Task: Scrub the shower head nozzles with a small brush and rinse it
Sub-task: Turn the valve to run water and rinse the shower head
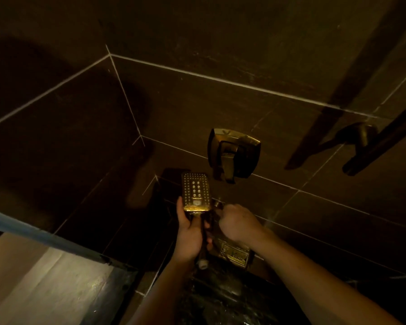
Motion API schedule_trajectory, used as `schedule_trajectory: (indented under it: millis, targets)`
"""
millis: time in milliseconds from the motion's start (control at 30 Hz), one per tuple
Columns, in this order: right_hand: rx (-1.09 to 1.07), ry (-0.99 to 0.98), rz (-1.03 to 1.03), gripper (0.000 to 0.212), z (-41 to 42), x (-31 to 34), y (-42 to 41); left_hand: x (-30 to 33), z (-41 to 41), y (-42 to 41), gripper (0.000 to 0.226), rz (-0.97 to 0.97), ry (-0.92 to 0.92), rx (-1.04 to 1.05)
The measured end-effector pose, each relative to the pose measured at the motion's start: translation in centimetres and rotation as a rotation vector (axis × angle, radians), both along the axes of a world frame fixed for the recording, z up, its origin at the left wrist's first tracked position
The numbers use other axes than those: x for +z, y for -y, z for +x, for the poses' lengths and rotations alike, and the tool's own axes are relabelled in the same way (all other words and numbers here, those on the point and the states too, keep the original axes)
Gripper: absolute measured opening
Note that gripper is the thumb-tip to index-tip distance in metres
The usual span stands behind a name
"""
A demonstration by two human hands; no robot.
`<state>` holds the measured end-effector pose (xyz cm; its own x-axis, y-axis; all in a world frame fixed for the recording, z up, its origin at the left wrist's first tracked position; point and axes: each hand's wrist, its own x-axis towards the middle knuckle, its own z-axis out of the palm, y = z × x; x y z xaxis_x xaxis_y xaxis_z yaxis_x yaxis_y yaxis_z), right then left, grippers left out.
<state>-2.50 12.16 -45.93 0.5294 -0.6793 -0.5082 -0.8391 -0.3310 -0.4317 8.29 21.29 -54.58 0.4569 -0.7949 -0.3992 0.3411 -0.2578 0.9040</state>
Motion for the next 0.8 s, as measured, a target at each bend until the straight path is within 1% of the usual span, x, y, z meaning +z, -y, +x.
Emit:
schedule_trajectory:
  millis: [167,233,300,367,500,533,600,700,800]
  targets:
    - [-0.091,0.060,-0.035,0.019,-0.2,-0.1,2.1,-0.1,-0.5,0.0,0.069,-0.013,0.037,-0.037]
    - [-0.040,0.043,0.002,0.020,0.1,0.2,2.3,-0.1,-0.7,-0.1,0.069,-0.012,0.057,-0.054]
    - [0.057,-0.006,0.084,0.023,0.2,0.3,1.8,0.0,-1.0,-0.2,0.067,-0.014,0.082,-0.062]
    - [0.096,-0.009,0.125,0.024,0.2,0.0,1.2,0.0,-1.1,-0.3,0.067,-0.027,0.096,-0.066]
    - [0.042,0.017,-0.002,0.023,0.1,0.3,1.5,0.4,-1.4,-0.8,0.067,-0.010,0.083,-0.065]
    - [0.039,0.012,-0.005,0.023,0.2,0.4,1.7,0.4,-1.4,-0.9,0.066,-0.009,0.076,-0.057]
    - [0.052,-0.013,0.055,0.024,0.6,0.6,1.6,0.5,-1.3,-1.0,0.065,-0.002,0.052,-0.028]
    - [0.137,-0.041,0.168,0.029,0.7,0.4,0.7,0.8,-0.8,-0.8,0.065,-0.032,0.007,0.002]
    - [0.188,-0.063,0.204,0.026,0.6,0.1,0.0,1.2,-0.6,-0.8,0.066,-0.048,-0.024,0.001]
